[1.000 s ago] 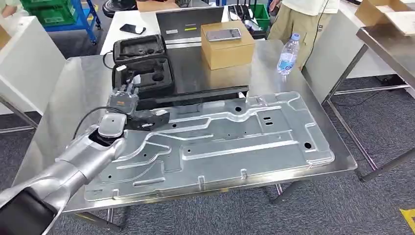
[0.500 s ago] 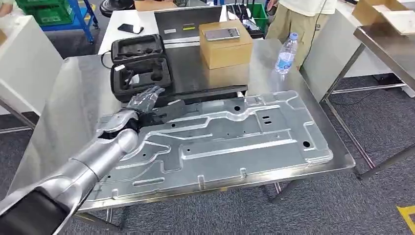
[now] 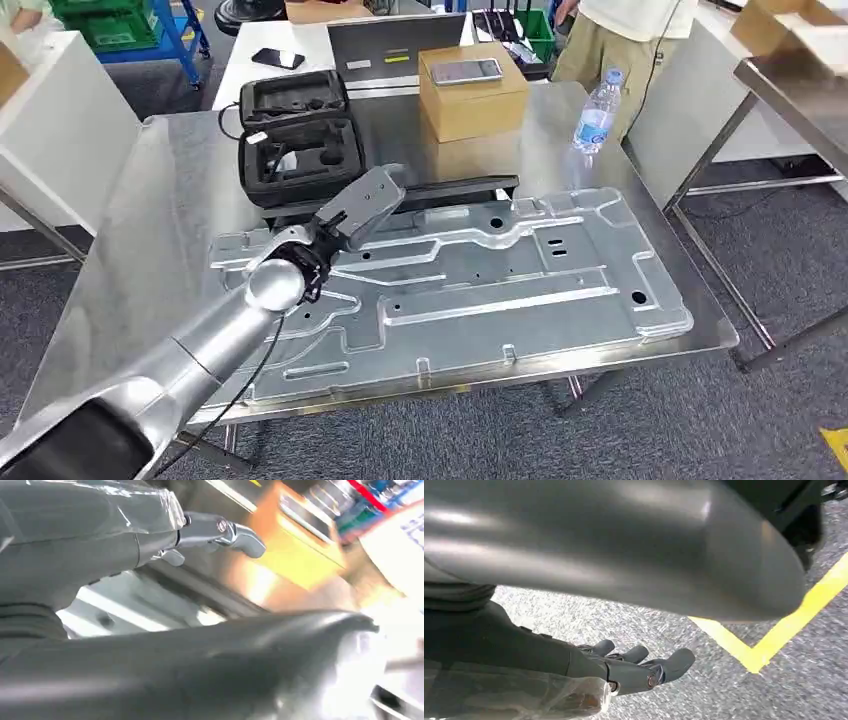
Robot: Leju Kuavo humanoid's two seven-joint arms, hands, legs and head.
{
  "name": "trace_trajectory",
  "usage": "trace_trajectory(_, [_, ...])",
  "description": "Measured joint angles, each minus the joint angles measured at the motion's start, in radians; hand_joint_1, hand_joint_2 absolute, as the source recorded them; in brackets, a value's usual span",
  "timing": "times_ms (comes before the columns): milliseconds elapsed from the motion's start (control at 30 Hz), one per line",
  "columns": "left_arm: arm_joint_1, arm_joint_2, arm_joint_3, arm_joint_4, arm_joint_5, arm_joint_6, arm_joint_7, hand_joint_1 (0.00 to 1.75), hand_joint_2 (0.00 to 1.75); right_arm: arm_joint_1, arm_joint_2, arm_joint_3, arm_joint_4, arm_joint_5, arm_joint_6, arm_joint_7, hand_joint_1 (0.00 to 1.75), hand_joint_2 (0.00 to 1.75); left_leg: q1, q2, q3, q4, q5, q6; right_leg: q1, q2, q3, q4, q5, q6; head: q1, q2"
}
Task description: Take the parts from the cabinet and place them on the table.
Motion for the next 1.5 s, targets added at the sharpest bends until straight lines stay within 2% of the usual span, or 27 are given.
trace_trajectory(67, [0.018,0.004,-0.01,-0.054,0.025,0.003,-0.01,0.0,0.0,0.007,-0.001,-0.002,0.0,-0.005,-0.001,0.0,0.0,0.0,0.002,0.0,0.0,0.0,0.001,-0.008,0.0,-0.001,0.0,-0.004,0.006,-0.011,0.0,0.0])
trace_trajectory(100, [0.026,0.007,-0.015,-0.077,0.034,0.007,-0.012,0.0,0.0,0.008,-0.002,-0.003,0.0,-0.007,-0.002,0.0,0.0,0.0,0.008,0.002,-0.009,0.016,-0.019,-0.015,-0.005,-0.002,0.0,-0.007,0.01,-0.017,0.0,0.0])
trace_trajectory(133, [0.033,0.012,-0.018,-0.103,0.041,0.007,-0.014,0.0,0.0,0.008,-0.003,-0.007,0.0,-0.008,-0.003,-0.001,0.0,0.0,0.008,0.005,-0.026,0.059,-0.054,-0.022,-0.006,-0.002,-0.001,-0.007,0.011,-0.02,-0.003,0.0])
trace_trajectory(200, [0.052,0.021,-0.028,-0.146,0.06,0.008,-0.025,0.0,0.0,0.009,-0.003,-0.011,0.0,-0.008,-0.005,-0.005,0.0,0.0,0.012,0.005,-0.094,0.226,-0.14,-0.033,-0.006,-0.003,-0.004,-0.006,0.013,-0.025,-0.005,0.0])
trace_trajectory(267, [0.08,0.031,-0.042,-0.186,0.078,0.01,-0.035,0.0,0.0,0.015,-0.003,-0.016,0.0,-0.008,-0.005,-0.009,0.0,0.0,0.013,0.006,-0.135,0.335,-0.172,-0.036,-0.006,-0.004,-0.007,-0.006,0.015,-0.027,-0.005,0.0])
trace_trajectory(300, [0.094,0.037,-0.047,-0.205,0.085,0.013,-0.039,0.0,0.0,0.017,-0.003,-0.016,0.0,-0.005,-0.005,-0.009,0.0,0.0,0.014,0.006,-0.122,0.317,-0.156,-0.037,-0.006,-0.004,-0.007,-0.006,0.015,-0.027,-0.006,0.0])
trace_trajectory(333, [0.11,0.047,-0.054,-0.232,0.091,0.016,-0.044,0.0,0.0,0.019,-0.002,-0.016,0.0,0.001,-0.005,-0.008,0.0,0.0,0.015,0.007,-0.081,0.246,-0.12,-0.036,-0.006,-0.004,-0.007,-0.006,0.017,-0.026,-0.006,0.0])
trace_trajectory(400, [0.134,0.068,-0.062,-0.288,0.09,0.026,-0.045,0.0,0.0,0.018,0.004,-0.016,0.0,0.011,-0.005,-0.001,0.0,0.0,0.016,0.009,0.025,0.05,-0.047,-0.033,-0.006,-0.003,-0.007,-0.006,0.02,-0.022,-0.006,0.0])
trace_trajectory(433, [0.145,0.079,-0.065,-0.316,0.09,0.03,-0.045,0.0,0.0,0.018,0.006,-0.016,0.0,0.013,-0.006,0.002,0.0,0.0,0.012,0.008,0.047,-0.004,-0.05,-0.029,0.0,-0.002,-0.009,-0.004,0.022,-0.017,-0.006,0.0])
trace_trajectory(533, [0.192,0.114,-0.076,-0.397,0.09,0.033,-0.045,0.0,0.0,0.017,0.014,-0.016,0.0,0.014,-0.01,0.003,0.0,0.0,0.002,0.003,0.04,-0.003,-0.036,-0.011,-0.003,-0.002,-0.013,-0.009,0.032,-0.001,-0.005,0.0])
trace_trajectory(600, [0.208,0.128,-0.082,-0.438,0.09,0.034,-0.045,0.0,0.0,0.017,0.015,-0.016,0.0,0.013,-0.011,0.003,0.0,0.0,0.01,0.005,0.04,-0.013,-0.018,0.011,-0.009,-0.002,-0.02,-0.004,0.025,0.01,-0.005,0.0])
trace_trajectory(667, [0.218,0.135,-0.087,-0.474,0.09,0.034,-0.046,0.0,0.0,0.018,0.017,-0.016,0.0,0.012,-0.012,0.002,0.0,0.0,0.009,0.005,0.031,-0.013,-0.009,0.022,-0.007,-0.002,-0.054,0.097,-0.067,0.012,0.001,0.0])
trace_trajectory(733, [0.236,0.144,-0.092,-0.505,0.09,0.033,-0.048,0.0,0.0,0.019,0.017,-0.016,0.0,0.011,-0.012,0.002,0.0,0.0,0.005,0.009,0.022,-0.013,-0.002,0.026,-0.006,-0.003,-0.11,0.267,-0.155,0.016,0.002,0.0])
trace_trajectory(767, [0.246,0.149,-0.095,-0.517,0.09,0.032,-0.053,0.0,0.0,0.02,0.017,-0.016,0.0,0.01,-0.011,0.002,0.0,0.0,0.002,0.009,0.017,-0.012,0.002,0.026,-0.006,-0.003,-0.124,0.321,-0.17,0.015,0.002,0.0])
trace_trajectory(833, [0.261,0.156,-0.102,-0.54,0.09,0.03,-0.058,0.0,0.0,0.02,0.017,-0.016,0.0,0.01,-0.011,0.003,0.0,0.0,-0.001,0.009,0.008,-0.012,0.009,0.025,-0.006,-0.003,-0.077,0.266,-0.132,0.012,0.002,0.0])
trace_trajectory(900, [0.268,0.16,-0.108,-0.563,0.091,0.027,-0.064,0.0,0.0,0.018,0.017,-0.016,0.0,0.01,-0.011,0.003,0.0,0.0,-0.002,0.007,0.005,-0.012,0.015,0.02,-0.004,-0.002,0.038,0.084,-0.066,0.002,0.002,0.0])
trace_trajectory(933, [0.271,0.163,-0.11,-0.575,0.091,0.024,-0.066,0.0,0.0,0.016,0.016,-0.016,0.0,0.01,-0.011,0.003,0.0,0.0,-0.002,0.007,0.005,-0.012,0.017,0.016,-0.002,-0.002,0.09,0.002,-0.063,-0.005,0.002,0.0])
trace_trajectory(1033, [0.281,0.17,-0.117,-0.602,0.094,0.013,-0.076,0.0,0.0,0.014,0.017,-0.016,0.0,0.003,-0.012,0.001,0.0,0.0,-0.005,0.009,-0.002,-0.011,0.03,-0.002,0.01,-0.001,0.088,-0.017,-0.052,-0.01,0.0,0.0])
trace_trajectory(1100, [0.284,0.171,-0.125,-0.608,0.107,-0.011,-0.088,0.0,0.0,0.016,0.019,-0.019,0.0,-0.016,-0.019,-0.008,0.0,0.0,-0.006,0.007,-0.009,-0.009,0.032,-0.012,-0.003,-0.006,0.082,-0.027,-0.037,-0.028,0.0,0.0])
trace_trajectory(1167, [0.284,0.171,-0.133,-0.609,0.114,-0.032,-0.103,0.0,0.0,0.015,0.018,-0.027,0.0,-0.033,-0.023,-0.021,0.0,0.0,0.002,0.008,-0.046,0.08,-0.055,-0.025,-0.002,-0.008,0.066,-0.027,-0.024,-0.042,-0.004,0.0])
trace_trajectory(1233, [0.285,0.167,-0.142,-0.608,0.124,-0.05,-0.118,0.0,0.0,0.019,0.017,-0.033,0.0,-0.045,-0.023,-0.03,0.0,0.0,0.007,0.009,-0.102,0.248,-0.151,-0.037,-0.001,-0.008,0.047,-0.026,-0.011,-0.043,-0.005,0.0])
trace_trajectory(1267, [0.285,0.164,-0.146,-0.606,0.127,-0.058,-0.124,0.0,0.0,0.022,0.016,-0.037,0.0,-0.052,-0.023,-0.032,0.0,0.0,0.009,0.009,-0.118,0.307,-0.171,-0.039,-0.001,-0.008,0.038,-0.026,-0.005,-0.042,-0.005,0.0])
trace_trajectory(1300, [0.286,0.161,-0.152,-0.603,0.128,-0.064,-0.132,0.0,0.0,0.025,0.016,-0.042,0.0,-0.053,-0.023,-0.033,0.0,0.0,0.01,0.009,-0.112,0.321,-0.165,-0.041,-0.001,-0.008,0.029,-0.026,0.002,-0.042,-0.005,0.0])
trace_trajectory(1333, [0.286,0.156,-0.159,-0.6,0.132,-0.067,-0.136,0.0,0.0,0.028,0.014,-0.045,0.0,-0.056,-0.023,-0.033,0.0,0.0,0.01,0.009,-0.079,0.281,-0.137,-0.04,-0.001,-0.008,0.02,-0.026,0.008,-0.04,-0.005,0.0])
trace_trajectory(1433, [0.282,0.142,-0.172,-0.596,0.134,-0.074,-0.14,0.0,0.0,0.033,0.012,-0.05,0.0,-0.06,-0.022,-0.033,0.0,0.0,0.009,0.009,0.091,0.011,-0.052,-0.027,0.0,-0.005,0.009,-0.025,0.021,-0.031,-0.005,0.0])
trace_trajectory(1467, [0.281,0.137,-0.175,-0.595,0.139,-0.075,-0.143,0.0,0.0,0.033,0.012,-0.053,0.0,-0.06,-0.022,-0.033,0.0,0.0,0.001,0.008,0.118,-0.04,-0.062,-0.02,0.006,-0.005,0.002,-0.024,0.026,-0.025,-0.006,0.0])
trace_trajectory(1500, [0.284,0.135,-0.178,-0.594,0.139,-0.075,-0.146,0.0,0.0,0.033,0.011,-0.055,0.0,-0.059,-0.022,-0.032,0.0,0.0,0.001,0.007,0.11,-0.036,-0.058,-0.016,0.005,-0.005,0.001,-0.026,0.034,-0.018,-0.003,0.0])
